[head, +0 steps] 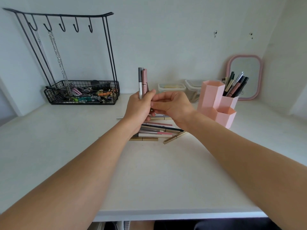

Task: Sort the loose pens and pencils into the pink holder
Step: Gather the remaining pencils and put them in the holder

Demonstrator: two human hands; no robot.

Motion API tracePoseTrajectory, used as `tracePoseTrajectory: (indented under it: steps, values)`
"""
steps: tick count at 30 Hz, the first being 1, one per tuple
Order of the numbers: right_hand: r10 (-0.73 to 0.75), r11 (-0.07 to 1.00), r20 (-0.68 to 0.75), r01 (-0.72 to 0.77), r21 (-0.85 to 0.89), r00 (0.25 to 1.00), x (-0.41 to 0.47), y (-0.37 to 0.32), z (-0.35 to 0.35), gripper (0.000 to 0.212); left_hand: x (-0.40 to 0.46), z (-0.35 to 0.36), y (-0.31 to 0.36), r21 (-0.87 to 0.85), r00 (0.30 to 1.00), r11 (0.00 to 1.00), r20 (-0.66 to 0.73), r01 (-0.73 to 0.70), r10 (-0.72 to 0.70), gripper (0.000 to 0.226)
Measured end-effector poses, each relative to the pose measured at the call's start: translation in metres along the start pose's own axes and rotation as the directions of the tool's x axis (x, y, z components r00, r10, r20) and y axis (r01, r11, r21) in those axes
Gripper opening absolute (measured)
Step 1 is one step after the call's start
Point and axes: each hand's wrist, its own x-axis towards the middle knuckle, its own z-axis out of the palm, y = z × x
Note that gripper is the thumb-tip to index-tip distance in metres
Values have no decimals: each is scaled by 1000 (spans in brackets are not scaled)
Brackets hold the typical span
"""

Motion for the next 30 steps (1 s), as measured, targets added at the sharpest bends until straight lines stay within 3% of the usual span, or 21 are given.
tracePoseTrajectory:
  steps: [5, 9, 13, 18, 25, 30]
  values:
    - [-25, 985, -42, 17, -170, 999, 1, -9, -5, 16, 1, -4, 3, -53, 999, 998, -32, 27, -29, 24]
    - [22, 812, 215, 108, -574, 976, 1, -28, -19, 27, 10, -11, 3, -76, 986, 994, -138, 81, -91, 27]
    - [201, 626, 383, 182, -758, 902, -3, -27, -20, 39, 17, -18, 2, -83, 974, 989, -181, 125, -139, 24]
    - [264, 567, 454, 244, -787, 851, -10, -26, -15, 27, 21, -23, 0, -74, 972, 985, -161, 159, -169, 27]
    - [287, 554, 456, 242, -796, 842, -7, -25, -21, 12, 19, -24, -1, -61, 978, 988, -149, 140, -148, 31]
    - [273, 457, 446, 293, -840, 852, -5, -21, -19, 10, 21, -22, -2, -129, 975, 979, -138, 157, -175, 27]
